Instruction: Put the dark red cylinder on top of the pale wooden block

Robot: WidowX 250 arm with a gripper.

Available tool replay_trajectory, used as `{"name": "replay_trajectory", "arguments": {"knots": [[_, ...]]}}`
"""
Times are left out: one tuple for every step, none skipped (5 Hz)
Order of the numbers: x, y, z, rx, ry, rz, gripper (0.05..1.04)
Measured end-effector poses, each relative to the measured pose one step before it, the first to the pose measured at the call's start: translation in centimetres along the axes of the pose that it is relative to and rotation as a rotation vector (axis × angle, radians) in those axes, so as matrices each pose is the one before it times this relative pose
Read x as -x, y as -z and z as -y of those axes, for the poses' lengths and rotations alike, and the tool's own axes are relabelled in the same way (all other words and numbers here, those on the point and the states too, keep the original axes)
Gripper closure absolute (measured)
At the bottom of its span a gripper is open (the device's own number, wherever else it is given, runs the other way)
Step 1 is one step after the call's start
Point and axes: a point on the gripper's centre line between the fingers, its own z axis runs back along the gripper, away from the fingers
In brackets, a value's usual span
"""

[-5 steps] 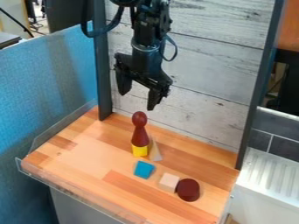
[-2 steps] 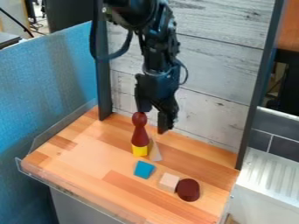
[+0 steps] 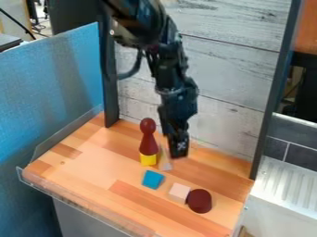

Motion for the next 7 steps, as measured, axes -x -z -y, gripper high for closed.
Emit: {"name": "replay_trajectory", "arguments": {"knots": [[-0.911, 1.94, 0.944, 0.1211, 0.2456, -0.0689, 0.083], [-0.857, 0.411, 0.598, 0.0123, 0.2379, -0.0285, 0.083], [-1.333, 2.045, 1.581, -0.0177, 0.1639, -0.04, 0.083], [-0.615, 0.137, 0.368, -0.0909, 0.0394, -0.0471, 0.083], [-0.06, 0.654, 0.019, -0.0522, -0.0115, 0.0026, 0.083], [-0.59, -0.016, -0.007, -0.001, 0.0092, 0.0166, 0.083], [-0.36, 0.536, 0.381, 0.025, 0.0091, 0.013, 0.083]]}}
